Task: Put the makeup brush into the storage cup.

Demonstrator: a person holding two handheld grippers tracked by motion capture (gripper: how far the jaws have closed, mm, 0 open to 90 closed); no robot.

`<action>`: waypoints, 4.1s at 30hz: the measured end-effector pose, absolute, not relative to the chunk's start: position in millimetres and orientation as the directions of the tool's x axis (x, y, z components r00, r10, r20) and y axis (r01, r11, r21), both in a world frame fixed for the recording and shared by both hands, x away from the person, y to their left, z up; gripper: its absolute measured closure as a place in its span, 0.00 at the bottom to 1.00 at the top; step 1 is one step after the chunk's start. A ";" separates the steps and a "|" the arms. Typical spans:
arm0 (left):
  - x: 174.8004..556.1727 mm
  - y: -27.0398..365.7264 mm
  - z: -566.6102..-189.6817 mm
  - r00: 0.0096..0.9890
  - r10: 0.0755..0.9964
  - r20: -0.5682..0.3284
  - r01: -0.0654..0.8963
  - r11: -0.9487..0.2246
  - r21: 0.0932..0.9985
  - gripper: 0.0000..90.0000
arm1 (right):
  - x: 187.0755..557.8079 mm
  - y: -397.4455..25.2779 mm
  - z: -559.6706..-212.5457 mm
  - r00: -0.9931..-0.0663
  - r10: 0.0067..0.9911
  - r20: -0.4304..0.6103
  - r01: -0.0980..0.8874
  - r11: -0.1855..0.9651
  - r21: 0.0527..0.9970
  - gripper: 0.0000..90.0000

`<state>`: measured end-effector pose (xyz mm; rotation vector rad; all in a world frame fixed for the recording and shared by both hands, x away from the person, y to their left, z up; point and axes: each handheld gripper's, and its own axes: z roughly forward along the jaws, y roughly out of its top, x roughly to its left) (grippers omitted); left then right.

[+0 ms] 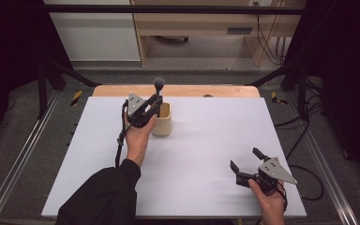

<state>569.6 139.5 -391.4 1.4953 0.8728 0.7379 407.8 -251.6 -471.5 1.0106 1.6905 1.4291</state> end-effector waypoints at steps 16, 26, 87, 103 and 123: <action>568.3 137.8 -397.1 0.521 0.853 -0.039 0.118 -0.027 0.993 0.79 | 407.7 -251.5 -471.6 -0.457 0.889 -0.021 0.130 0.090 0.987 0.04; 560.3 141.2 -391.6 0.513 0.859 0.008 0.081 -0.057 0.995 0.47 | 407.3 -251.3 -471.8 -0.458 0.889 -0.016 0.137 0.088 0.987 0.04; 532.0 157.6 -387.4 0.628 0.778 0.020 0.108 -0.112 0.988 0.02 | 406.4 -249.0 -471.6 -0.460 0.888 -0.025 0.133 0.096 0.986 0.04; 515.9 156.8 -398.0 0.657 0.753 0.037 0.103 -0.138 0.985 0.02 | 406.3 -248.7 -471.6 -0.460 0.887 -0.026 0.133 0.098 0.986 0.04; 499.9 164.7 -407.0 0.673 0.740 0.020 0.108 -0.124 0.986 0.02 | 406.3 -247.9 -471.6 -0.461 0.887 -0.029 0.131 0.100 0.986 0.04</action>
